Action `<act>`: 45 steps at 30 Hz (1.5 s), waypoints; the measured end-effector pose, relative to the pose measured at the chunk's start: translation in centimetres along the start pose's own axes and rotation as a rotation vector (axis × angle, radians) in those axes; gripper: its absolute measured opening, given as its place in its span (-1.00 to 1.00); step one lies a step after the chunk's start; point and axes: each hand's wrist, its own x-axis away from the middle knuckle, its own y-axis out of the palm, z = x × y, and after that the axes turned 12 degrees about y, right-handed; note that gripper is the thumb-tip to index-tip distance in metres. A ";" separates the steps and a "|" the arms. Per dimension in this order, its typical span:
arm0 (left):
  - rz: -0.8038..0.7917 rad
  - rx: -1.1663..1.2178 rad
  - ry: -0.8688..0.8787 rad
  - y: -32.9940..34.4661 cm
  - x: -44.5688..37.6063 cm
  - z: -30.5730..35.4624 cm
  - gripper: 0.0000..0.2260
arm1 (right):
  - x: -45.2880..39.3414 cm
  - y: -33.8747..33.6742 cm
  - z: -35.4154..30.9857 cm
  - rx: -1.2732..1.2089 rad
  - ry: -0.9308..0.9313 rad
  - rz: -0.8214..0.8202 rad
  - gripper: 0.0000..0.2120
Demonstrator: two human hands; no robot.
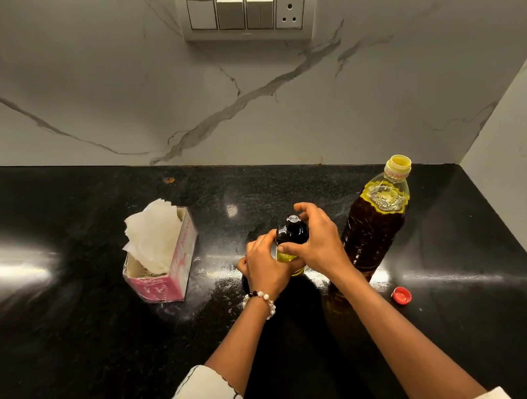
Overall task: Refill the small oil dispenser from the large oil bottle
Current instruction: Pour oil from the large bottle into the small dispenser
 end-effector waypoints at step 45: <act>0.041 0.160 -0.002 -0.2 2.0 -2.0 -0.41 | 8.1 -0.8 6.8 -0.803 0.808 -0.246 -0.57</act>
